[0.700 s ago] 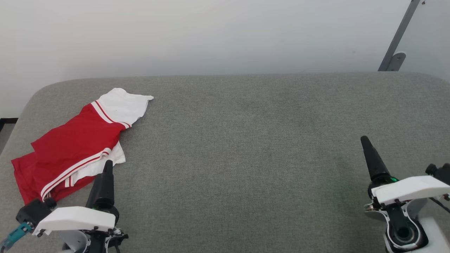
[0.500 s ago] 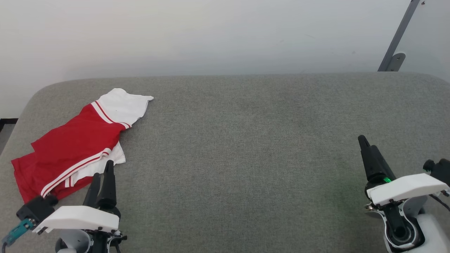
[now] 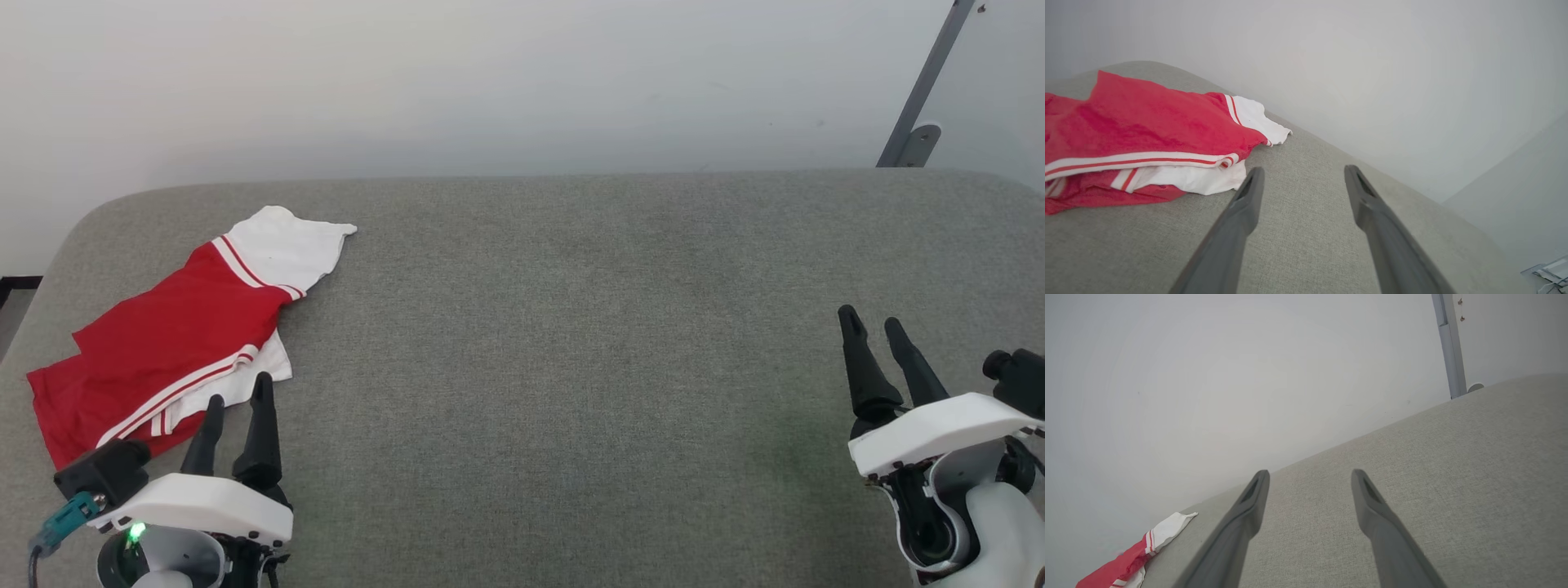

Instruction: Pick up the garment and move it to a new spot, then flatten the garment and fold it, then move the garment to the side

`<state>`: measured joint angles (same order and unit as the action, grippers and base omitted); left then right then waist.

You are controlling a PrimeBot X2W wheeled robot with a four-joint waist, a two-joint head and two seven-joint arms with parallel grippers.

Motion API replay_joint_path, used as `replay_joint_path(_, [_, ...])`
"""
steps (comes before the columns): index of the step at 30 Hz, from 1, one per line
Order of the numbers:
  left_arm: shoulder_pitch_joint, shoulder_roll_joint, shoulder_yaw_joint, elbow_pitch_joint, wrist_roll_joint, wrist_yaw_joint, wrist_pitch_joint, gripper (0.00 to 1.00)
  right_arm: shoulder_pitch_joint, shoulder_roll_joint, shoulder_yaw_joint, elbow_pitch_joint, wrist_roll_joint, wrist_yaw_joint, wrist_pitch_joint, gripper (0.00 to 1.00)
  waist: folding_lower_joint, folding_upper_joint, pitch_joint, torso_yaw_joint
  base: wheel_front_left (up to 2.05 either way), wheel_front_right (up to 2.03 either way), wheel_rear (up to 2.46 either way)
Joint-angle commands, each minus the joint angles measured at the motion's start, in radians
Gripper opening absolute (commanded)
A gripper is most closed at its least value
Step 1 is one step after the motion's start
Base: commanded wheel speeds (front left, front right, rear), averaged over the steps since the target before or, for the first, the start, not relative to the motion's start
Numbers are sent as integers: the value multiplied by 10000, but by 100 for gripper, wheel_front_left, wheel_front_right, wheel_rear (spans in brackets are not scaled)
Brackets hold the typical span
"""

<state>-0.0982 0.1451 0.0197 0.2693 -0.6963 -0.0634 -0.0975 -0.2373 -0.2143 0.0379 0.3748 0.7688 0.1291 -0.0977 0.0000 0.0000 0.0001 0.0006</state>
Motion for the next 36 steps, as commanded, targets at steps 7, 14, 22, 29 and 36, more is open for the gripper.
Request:
replay_joint_path(7, [-86, 211, -140, -84, 1095, 110, -306, 100, -387, -65, -57, 0, -1373, 20, -301, 100, 0, 0, 7, -3, 0, 0, 0])
replay_joint_path(14, [-74, 273, -231, 21, 1841, 189, -496, 100, -523, -158, 72, 189, -2047, 20, -496, 100, 0, 0, 6, 0, 0, 0, 0])
replay_joint_path(22, [-46, 269, -117, 176, 2480, 128, -704, 100, -673, -270, 156, 305, -2773, 21, -696, 100, 0, 0, 0, -4, 0, 0, 0])
replay_joint_path(29, [-58, 290, -71, 268, 3140, 61, -867, 100, -743, -345, 188, 380, -3373, 22, -861, 100, 0, 0, -21, -7, 0, 0, 0])
replay_joint_path(36, [-74, 260, -18, 362, 3750, 17, -1032, 100, -839, -351, 149, 466, -3872, 23, -1028, 100, 0, 0, -27, -29, 0, 0, 0])
